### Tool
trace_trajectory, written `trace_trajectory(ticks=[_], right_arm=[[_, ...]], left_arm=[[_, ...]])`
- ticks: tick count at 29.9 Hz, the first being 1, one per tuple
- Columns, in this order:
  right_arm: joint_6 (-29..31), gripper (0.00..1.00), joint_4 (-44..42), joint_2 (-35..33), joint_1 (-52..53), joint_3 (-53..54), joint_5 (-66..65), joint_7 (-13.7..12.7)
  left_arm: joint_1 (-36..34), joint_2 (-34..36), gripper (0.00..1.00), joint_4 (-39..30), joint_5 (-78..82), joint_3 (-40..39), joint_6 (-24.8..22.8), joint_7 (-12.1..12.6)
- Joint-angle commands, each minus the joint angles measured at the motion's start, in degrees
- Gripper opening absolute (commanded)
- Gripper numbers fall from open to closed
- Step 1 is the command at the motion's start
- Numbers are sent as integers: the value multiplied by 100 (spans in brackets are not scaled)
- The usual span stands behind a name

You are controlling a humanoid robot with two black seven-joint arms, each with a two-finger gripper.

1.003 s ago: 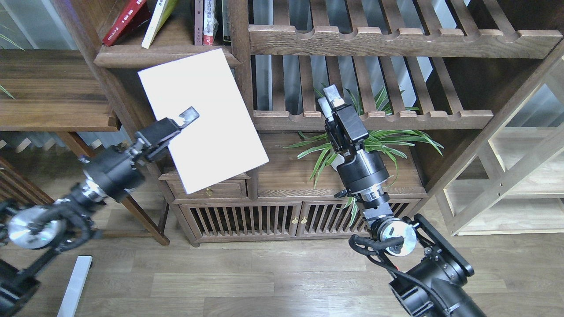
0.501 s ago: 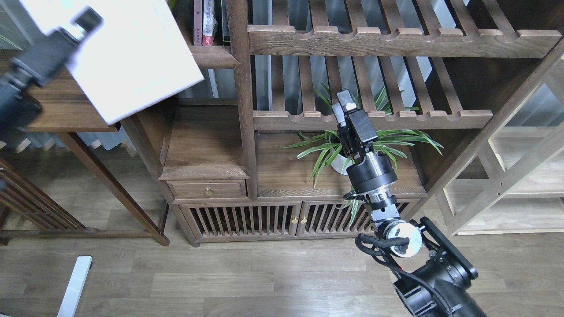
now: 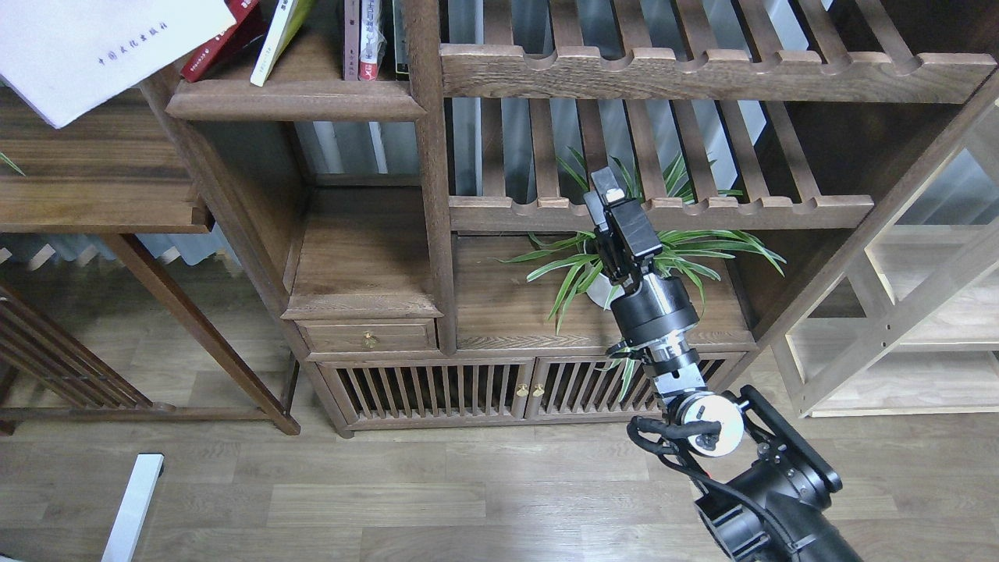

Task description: Organize books on shelf

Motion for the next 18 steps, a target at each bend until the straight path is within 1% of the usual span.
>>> trace_trajectory(ticks=[1,4,8,10,14,18], right_arm=[[0,65,-20,0,-65,68,11,8],[0,65,-20,0,-65,95,63,9],[0,65,-38,0,-162,148,81,9],[0,65,-55,0,-232,139,90,9],[0,65,-56,0,-285,156,90,9],[0,65,-117,0,-329,305,99,9]], left_arm=[[-59,-375,0,4,442,-56,1,-11],[-243,-788,0,-22,986,-47,1,-11],[-481,-1350,0,-22,1847,-38,681,-11],[-490,-1483,0,-57,2094,-38,866,-2],[-516,-1519,0,-145,2394,6,1156,-2],[-569,-1527,0,-365,2657,41,1648,59]])
